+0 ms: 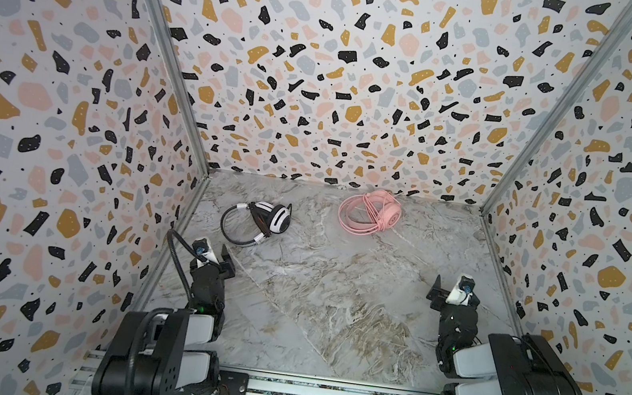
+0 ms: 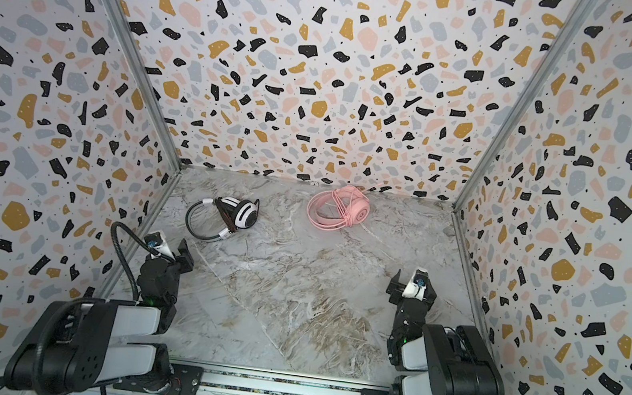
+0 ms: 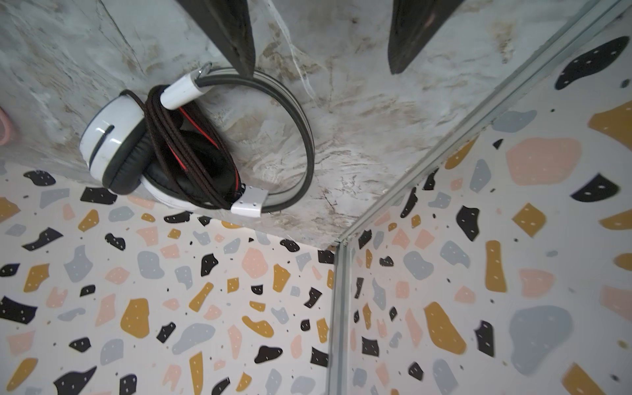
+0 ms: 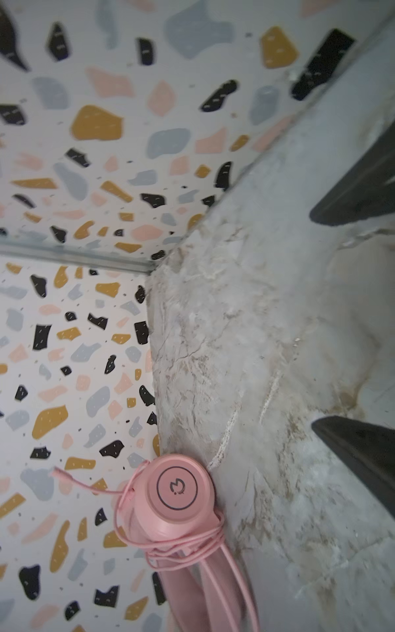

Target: Wrap the headphones

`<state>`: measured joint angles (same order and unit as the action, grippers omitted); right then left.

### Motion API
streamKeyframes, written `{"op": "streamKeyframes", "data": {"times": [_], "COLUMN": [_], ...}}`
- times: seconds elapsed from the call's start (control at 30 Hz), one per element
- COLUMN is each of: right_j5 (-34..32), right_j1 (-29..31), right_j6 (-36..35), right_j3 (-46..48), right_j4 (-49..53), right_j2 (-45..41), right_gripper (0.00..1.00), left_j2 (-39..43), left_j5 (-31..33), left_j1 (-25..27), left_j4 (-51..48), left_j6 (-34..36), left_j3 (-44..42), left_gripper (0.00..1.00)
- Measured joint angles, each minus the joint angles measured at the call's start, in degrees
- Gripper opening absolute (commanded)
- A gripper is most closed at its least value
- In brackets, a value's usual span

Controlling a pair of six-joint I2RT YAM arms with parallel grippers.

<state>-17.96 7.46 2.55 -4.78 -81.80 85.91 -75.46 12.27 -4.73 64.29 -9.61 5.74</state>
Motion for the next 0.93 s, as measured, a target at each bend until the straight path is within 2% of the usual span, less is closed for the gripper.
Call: {"op": "streamKeyframes", "data": {"times": [0.03, 0.07, 0.23, 0.3, 0.33, 0.4, 0.47, 0.93], "right_j5": [0.7, 2.0, 3.9, 4.3, 4.4, 4.5, 4.5, 5.1], "right_j1": [0.2, 0.2, 0.2, 0.2, 0.2, 0.2, 0.2, 0.2], "right_j6": [-0.4, -0.8, -2.1, -2.3, -2.4, -2.7, -2.8, -2.9], "right_j3": [-1.5, -2.9, -4.1, -4.1, -4.1, -4.1, -4.1, -4.1], "right_j4": [1.0, 2.4, 2.4, 2.4, 2.4, 2.4, 2.4, 2.8], "right_j2": [1.0, 1.3, 1.3, 1.3, 1.3, 1.3, 1.3, 1.3], "right_gripper": [0.99, 0.99, 0.99, 0.99, 0.99, 0.99, 0.99, 0.99], "left_j2": [-0.9, -1.5, -3.8, -4.1, -4.4, -5.7, -5.6, -5.6], "left_j5": [-0.8, -1.4, -2.1, -1.7, -1.6, -2.2, -2.9, -1.9], "left_j1": [0.1, 0.5, 4.3, 5.7, 6.2, 7.1, 7.5, 7.5], "left_j4": [-0.5, -0.9, -2.4, -1.9, -0.2, 4.9, 4.9, 3.8], "left_j6": [0.5, 1.1, 4.6, 6.0, 6.4, 7.8, 9.0, 9.4], "left_j3": [0.7, 1.7, 6.8, 6.8, 5.9, 2.5, 0.4, 2.7], "left_gripper": [0.64, 0.80, 0.84, 0.91, 1.00, 1.00, 1.00, 1.00]}}
